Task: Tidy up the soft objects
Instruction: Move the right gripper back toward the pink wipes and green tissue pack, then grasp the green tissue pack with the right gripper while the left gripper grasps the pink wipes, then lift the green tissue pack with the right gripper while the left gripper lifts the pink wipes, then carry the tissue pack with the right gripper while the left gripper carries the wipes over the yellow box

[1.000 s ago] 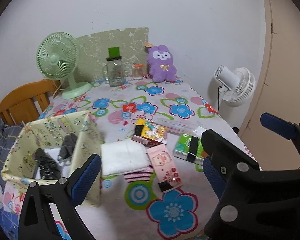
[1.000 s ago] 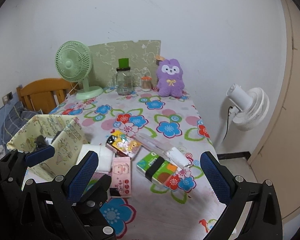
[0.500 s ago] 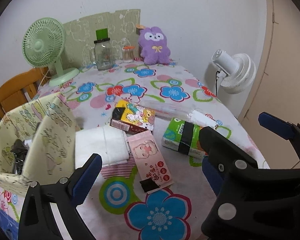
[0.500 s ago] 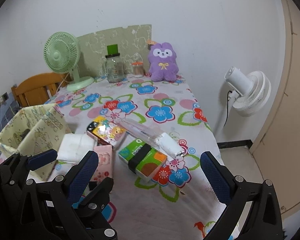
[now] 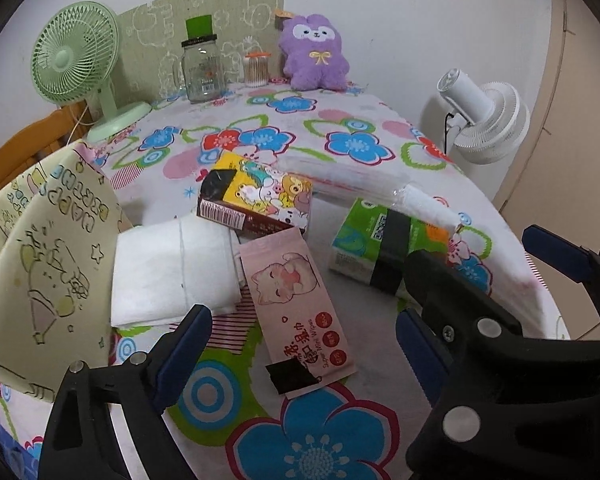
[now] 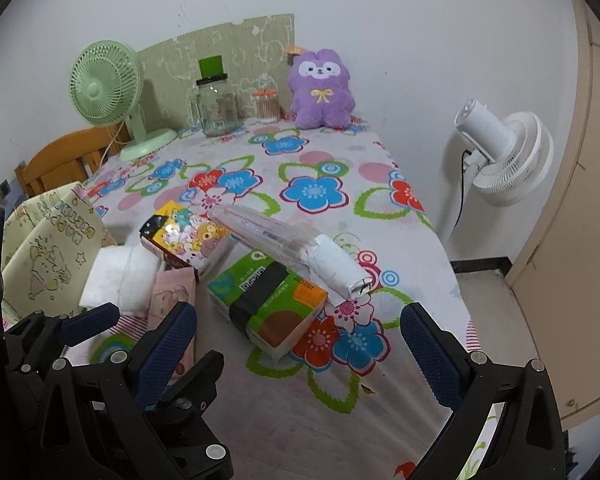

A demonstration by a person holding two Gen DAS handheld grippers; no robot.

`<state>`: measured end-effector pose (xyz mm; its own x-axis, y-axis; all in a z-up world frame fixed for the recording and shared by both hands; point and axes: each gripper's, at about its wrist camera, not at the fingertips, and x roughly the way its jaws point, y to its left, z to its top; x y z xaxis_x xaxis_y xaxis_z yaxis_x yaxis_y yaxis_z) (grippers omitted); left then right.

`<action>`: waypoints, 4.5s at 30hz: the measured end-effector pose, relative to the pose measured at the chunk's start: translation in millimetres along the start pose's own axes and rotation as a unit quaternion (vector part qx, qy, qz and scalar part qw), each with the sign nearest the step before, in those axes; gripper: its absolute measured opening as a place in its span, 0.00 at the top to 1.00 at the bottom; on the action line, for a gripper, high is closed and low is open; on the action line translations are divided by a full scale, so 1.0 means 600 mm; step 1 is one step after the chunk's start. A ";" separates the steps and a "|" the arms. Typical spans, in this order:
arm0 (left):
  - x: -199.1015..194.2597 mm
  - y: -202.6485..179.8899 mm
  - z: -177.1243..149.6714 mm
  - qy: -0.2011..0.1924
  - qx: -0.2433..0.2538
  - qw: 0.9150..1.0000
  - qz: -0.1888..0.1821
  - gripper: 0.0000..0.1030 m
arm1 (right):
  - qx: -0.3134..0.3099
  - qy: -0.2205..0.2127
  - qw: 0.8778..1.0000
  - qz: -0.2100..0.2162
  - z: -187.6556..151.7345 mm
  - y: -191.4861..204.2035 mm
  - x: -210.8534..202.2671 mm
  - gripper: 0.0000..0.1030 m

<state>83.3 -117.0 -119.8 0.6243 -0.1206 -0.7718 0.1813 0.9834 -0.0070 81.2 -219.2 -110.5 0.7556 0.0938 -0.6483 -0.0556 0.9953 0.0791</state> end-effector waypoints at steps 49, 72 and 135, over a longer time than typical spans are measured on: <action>0.011 0.009 -0.006 0.015 0.023 1.000 -0.011 0.62 | -0.017 0.064 0.998 0.010 0.000 0.032 0.081 0.40; -0.051 0.009 -0.018 -0.013 0.023 1.000 -0.010 0.62 | 0.003 0.032 0.999 0.002 -0.012 0.037 -0.011 0.41; -0.215 0.196 0.052 -0.142 -0.016 0.989 0.033 0.62 | -0.044 -0.086 0.995 0.030 0.110 0.249 -0.140 0.41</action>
<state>47.9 9.9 -1.1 0.8234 -0.0846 -0.5611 0.1119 0.9936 0.0144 52.4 -80.1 6.0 0.8492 0.1557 -0.5047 -0.1551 0.9869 0.0434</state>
